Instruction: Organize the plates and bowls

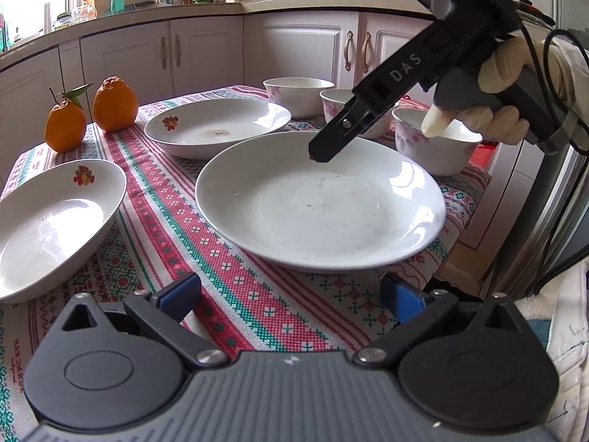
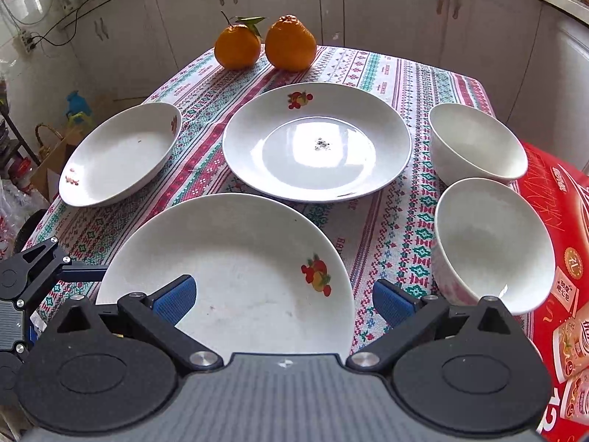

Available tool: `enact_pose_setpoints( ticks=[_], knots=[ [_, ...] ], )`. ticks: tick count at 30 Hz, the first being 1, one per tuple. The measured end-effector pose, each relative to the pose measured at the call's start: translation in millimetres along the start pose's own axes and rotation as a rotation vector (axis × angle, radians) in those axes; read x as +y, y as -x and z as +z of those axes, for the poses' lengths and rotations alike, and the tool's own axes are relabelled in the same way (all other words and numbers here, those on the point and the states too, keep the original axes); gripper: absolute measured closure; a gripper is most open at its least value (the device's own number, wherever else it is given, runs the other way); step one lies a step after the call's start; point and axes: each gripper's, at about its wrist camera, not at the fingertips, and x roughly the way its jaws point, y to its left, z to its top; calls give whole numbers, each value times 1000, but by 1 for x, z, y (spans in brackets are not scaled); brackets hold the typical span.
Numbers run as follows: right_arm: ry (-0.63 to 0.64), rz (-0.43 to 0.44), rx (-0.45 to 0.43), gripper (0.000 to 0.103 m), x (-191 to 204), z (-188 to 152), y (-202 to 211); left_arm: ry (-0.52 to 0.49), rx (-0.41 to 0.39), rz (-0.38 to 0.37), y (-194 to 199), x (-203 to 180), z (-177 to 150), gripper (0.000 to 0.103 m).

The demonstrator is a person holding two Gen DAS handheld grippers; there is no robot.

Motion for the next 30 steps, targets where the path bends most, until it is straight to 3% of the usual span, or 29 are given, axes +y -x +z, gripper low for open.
enact_pose_setpoints(
  ticks=[12, 17, 30],
  knots=[
    [-1, 61, 130, 0, -7, 5, -31, -20, -4, -28, -2, 2, 0, 0],
    [-32, 119, 144, 0, -8, 7, -34, -30, 3, -39, -1, 4, 1, 0],
    [-7, 142, 143, 0, -2, 17, -44, -39, 8, -49, -1, 4, 2, 0]
  ],
)
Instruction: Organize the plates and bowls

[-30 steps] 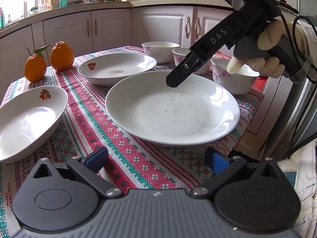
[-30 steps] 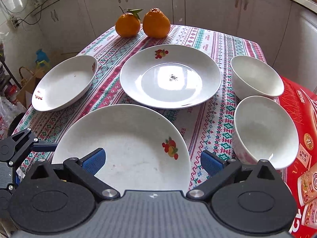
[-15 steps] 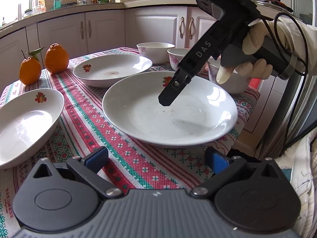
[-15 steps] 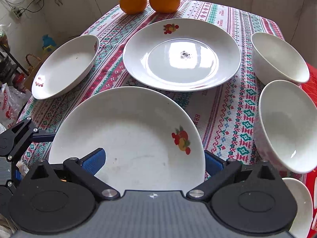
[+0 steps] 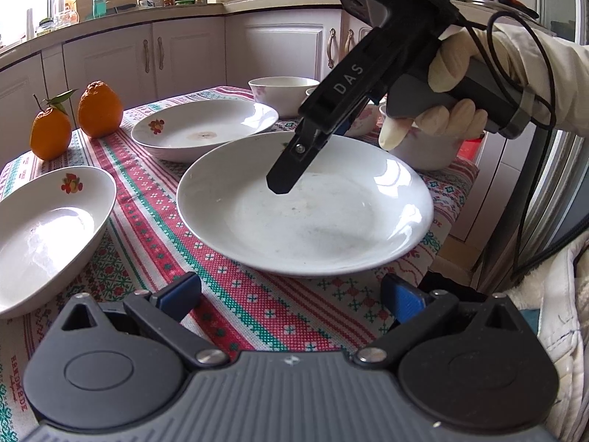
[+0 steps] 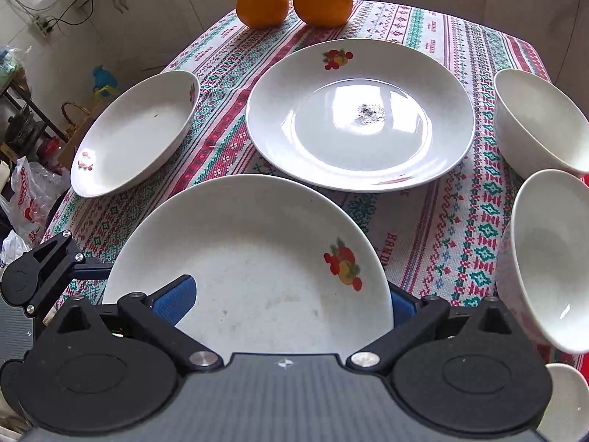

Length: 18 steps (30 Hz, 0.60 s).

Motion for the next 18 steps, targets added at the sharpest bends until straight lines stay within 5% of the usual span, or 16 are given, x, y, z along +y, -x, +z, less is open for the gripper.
enact_pose_setpoints(
  ticks=[18],
  knots=[
    [57, 90, -37, 0, -8, -4, 8, -25, 7, -95, -8, 8, 9, 3]
  ],
)
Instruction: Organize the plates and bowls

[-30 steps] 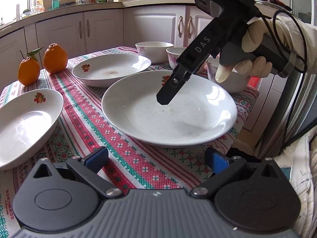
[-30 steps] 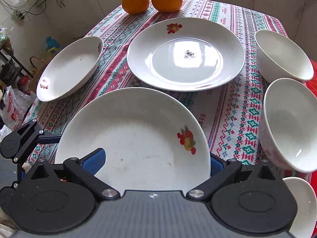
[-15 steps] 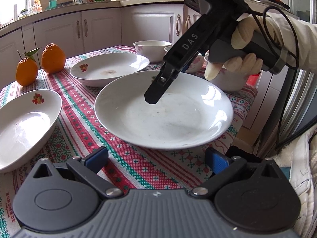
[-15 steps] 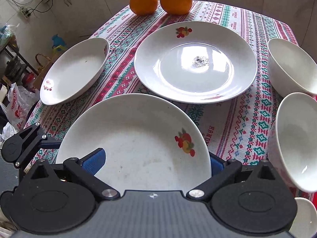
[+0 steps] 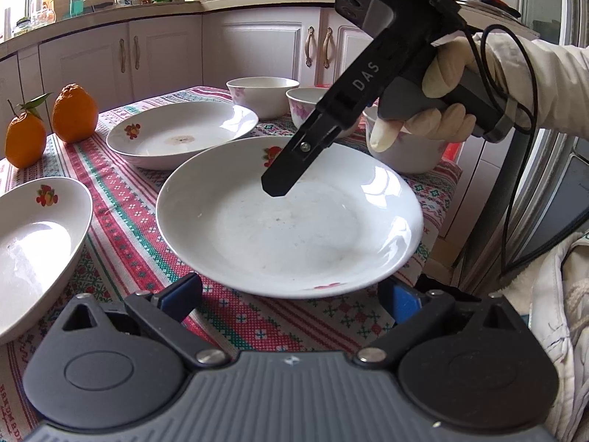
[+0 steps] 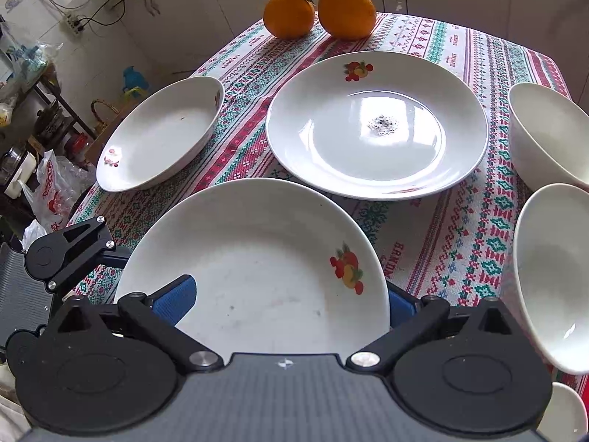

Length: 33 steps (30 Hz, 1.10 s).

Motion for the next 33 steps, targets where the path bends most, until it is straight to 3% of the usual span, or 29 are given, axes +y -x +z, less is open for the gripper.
enact_pose_setpoints(
  ticks=[22, 33],
  knots=[
    [28, 50, -16, 2, -1, 6, 8, -24, 9, -21, 7, 0, 2, 7],
    [81, 46, -19, 2, 22, 24, 13, 55, -34, -11, 34, 5, 3, 7]
  ],
)
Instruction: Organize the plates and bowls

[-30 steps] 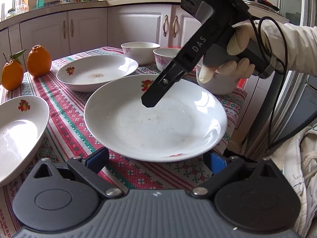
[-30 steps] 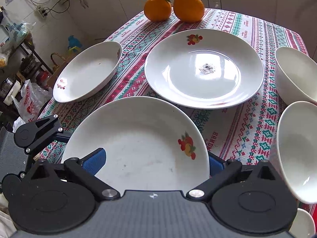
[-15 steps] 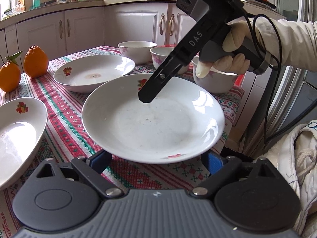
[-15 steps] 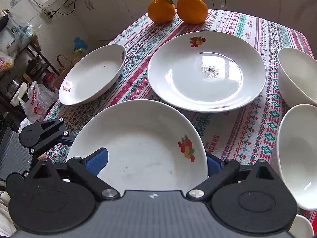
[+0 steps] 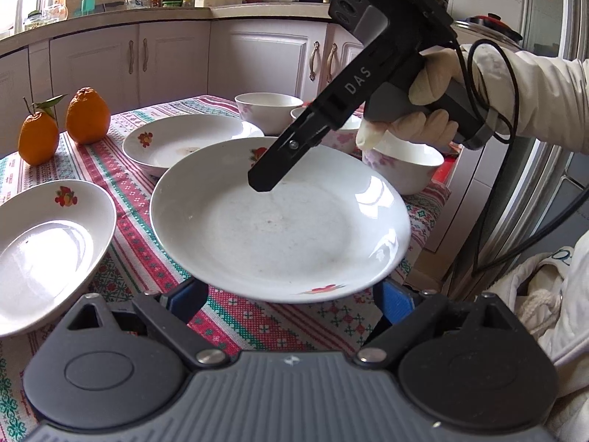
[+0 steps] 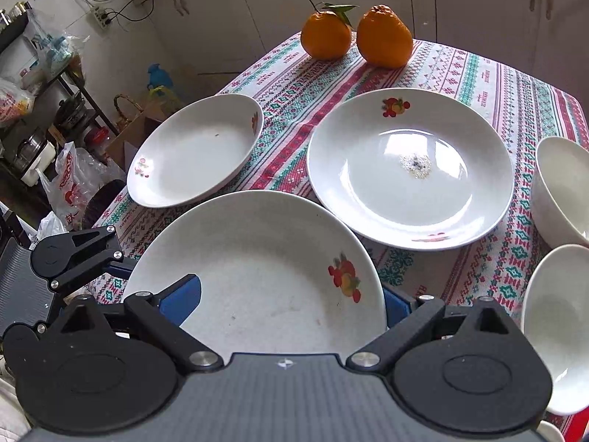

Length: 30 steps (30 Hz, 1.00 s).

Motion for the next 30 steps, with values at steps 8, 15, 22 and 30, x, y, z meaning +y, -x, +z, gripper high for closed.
enact_pose_setpoints(
  ticks=[8, 15, 22, 30],
  knots=[
    [85, 16, -14, 2, 28, 33, -4, 47, -46, 63, 27, 15, 2, 7],
    [171, 63, -18, 2, 58, 71, -26, 99, -59, 149, 54, 41, -2, 7],
    [241, 121, -2, 2, 84, 108, -61, 169, -47, 223, 70, 69, -12, 7],
    [267, 157, 23, 2, 96, 138, -96, 217, -43, 271, 77, 96, -16, 7]
  ],
)
